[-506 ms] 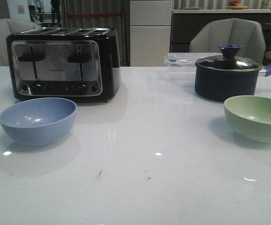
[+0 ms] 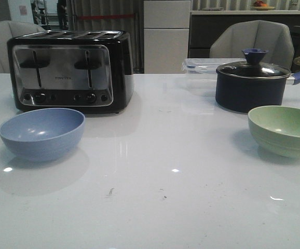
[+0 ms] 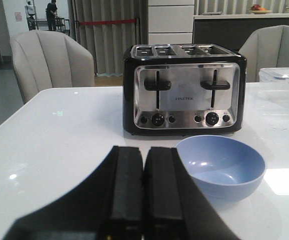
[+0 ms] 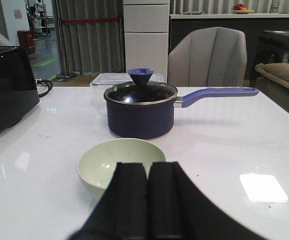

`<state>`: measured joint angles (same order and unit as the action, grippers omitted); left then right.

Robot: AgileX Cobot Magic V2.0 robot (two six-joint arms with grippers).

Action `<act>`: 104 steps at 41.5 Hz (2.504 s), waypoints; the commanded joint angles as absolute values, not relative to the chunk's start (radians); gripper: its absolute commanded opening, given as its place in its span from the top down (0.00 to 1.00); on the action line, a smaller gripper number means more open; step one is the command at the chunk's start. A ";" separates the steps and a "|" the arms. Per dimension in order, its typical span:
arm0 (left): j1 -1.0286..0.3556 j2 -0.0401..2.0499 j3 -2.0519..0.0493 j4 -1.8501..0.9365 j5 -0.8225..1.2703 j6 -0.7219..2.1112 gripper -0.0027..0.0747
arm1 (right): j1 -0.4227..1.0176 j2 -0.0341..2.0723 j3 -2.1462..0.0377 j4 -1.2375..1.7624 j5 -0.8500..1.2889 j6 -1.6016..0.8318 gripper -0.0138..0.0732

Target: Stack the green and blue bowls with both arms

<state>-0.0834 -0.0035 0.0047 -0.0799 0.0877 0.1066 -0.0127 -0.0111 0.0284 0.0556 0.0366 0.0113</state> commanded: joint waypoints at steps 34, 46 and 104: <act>-0.091 0.331 -0.661 -0.089 0.291 0.097 0.85 | -0.013 0.318 -0.562 0.023 0.314 0.009 0.78; -0.091 0.511 -0.712 -0.089 0.406 0.097 0.85 | -0.013 0.561 -0.642 0.022 0.454 0.009 0.78; -0.091 0.699 -0.712 -0.089 0.566 0.097 0.31 | -0.124 1.497 -1.035 0.076 0.619 0.009 0.18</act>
